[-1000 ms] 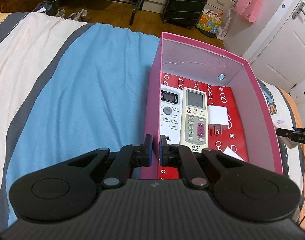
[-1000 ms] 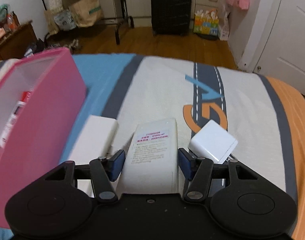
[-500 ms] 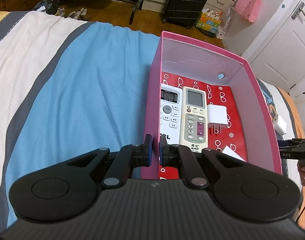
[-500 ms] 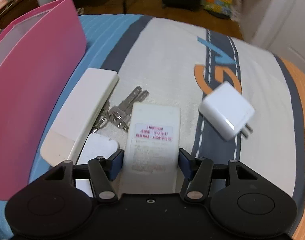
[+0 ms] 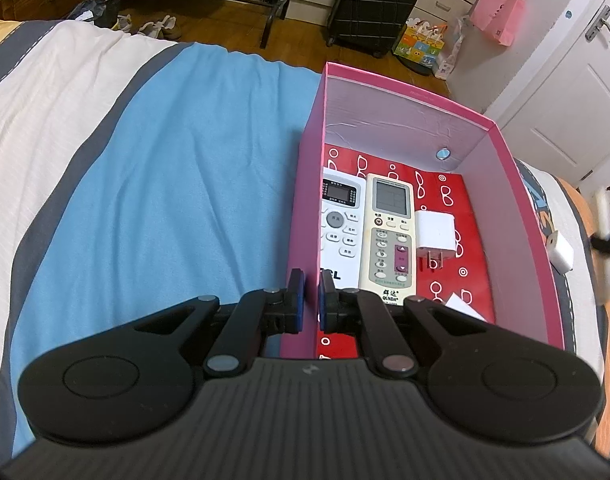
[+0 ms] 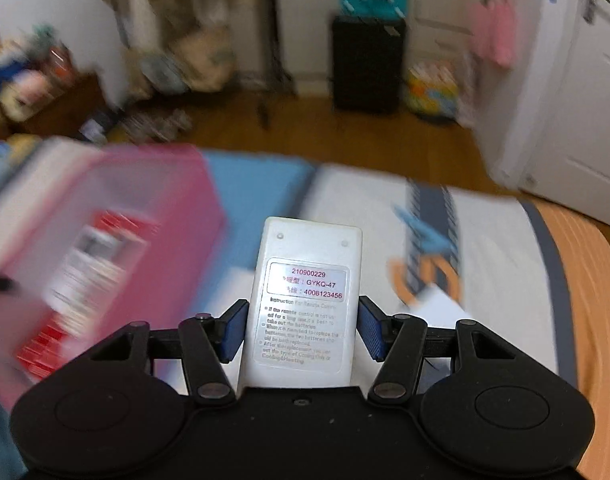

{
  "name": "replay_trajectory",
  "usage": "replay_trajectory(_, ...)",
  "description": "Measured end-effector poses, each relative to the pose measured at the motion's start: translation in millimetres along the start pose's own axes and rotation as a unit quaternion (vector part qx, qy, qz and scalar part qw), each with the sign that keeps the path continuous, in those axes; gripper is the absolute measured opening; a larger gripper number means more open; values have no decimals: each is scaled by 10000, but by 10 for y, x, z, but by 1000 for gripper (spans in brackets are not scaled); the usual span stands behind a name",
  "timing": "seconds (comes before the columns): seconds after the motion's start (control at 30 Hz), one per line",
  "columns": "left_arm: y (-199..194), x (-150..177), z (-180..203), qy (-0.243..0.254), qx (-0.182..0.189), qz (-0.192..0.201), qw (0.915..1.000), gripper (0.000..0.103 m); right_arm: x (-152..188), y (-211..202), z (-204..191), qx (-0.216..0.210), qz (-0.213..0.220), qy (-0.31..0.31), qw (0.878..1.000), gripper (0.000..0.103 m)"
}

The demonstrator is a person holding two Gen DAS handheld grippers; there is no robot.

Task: Organize rigid objects
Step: 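Grasp the white labeled remote with the right gripper, then lower the labeled remote into the box onto the beige remote and release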

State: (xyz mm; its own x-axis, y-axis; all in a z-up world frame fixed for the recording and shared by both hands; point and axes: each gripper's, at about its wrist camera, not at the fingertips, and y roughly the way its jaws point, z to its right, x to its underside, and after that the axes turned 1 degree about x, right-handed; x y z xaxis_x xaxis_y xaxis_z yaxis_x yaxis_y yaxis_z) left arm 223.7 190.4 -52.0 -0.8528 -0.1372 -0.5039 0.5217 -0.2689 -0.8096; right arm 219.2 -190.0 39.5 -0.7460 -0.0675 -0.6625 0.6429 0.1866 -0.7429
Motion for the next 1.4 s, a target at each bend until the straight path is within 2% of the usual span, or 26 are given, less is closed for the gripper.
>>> replay_trajectory(0.1, -3, 1, -2, -5, -1, 1, 10000, 6, -245, -207, -325, -802, 258, -246, 9961, 63)
replay_trajectory(0.17, -4, 1, -4, -3, 1, 4, 10000, 6, -356, -222, -573, -1211, 224, -527, 9910, 63)
replay_trajectory(0.33, -2, 2, -28, -50, 51, 15, 10000, 7, -581, 234, -1180, -1995, -637, -894, 9737, 63)
replay_trajectory(0.47, -6, 0, -47, -74, 83, 17, 9999, 7, -554, 760, -1608, -1831, -1170, -1652, 9620, 63)
replay_trajectory(0.53, -7, 4, -45, -54, 88, 28, 9999, 7, -524, 992, -1727, -1793, -1418, -1804, 9567, 63)
replay_trajectory(0.6, -8, 9, -51, -50, 97, 34, 9999, 7, -519, 1232, -1796, -1754, -1633, -1647, 9568, 63)
replay_trajectory(0.7, -10, 9, -71, -66, 135, 26, 9999, 7, -539, 1547, -1784, -1829, -1991, -915, 9584, 63)
replay_trajectory(0.8, -12, 12, -88, -76, 174, 31, 9998, 7, -472, 1732, -1796, -1820, -2115, -467, 9592, 63)
replay_trajectory(0.87, -13, 15, -98, -73, 194, 37, 9998, 7, -434, 1824, -1834, -1803, -2127, -445, 9593, 63)
replay_trajectory(1.0, -8, 13, -111, -84, 237, 44, 9997, 8, -414, 1930, -1845, -1902, -2199, -268, 9564, 64)
replay_trajectory(1.1, -9, 19, -116, -105, 247, 51, 9996, 8, -451, 1894, -1779, -1790, -2081, 16, 9616, 63)
replay_trajectory(1.17, -4, 18, -110, -92, 231, 48, 9997, 7, -528, 1814, -1728, -1815, -1948, -32, 9639, 63)
replay_trajectory(1.4, -2, 9, -112, -90, 239, 27, 9997, 8, -680, 1102, -1410, -1949, -1267, -113, 9725, 63)
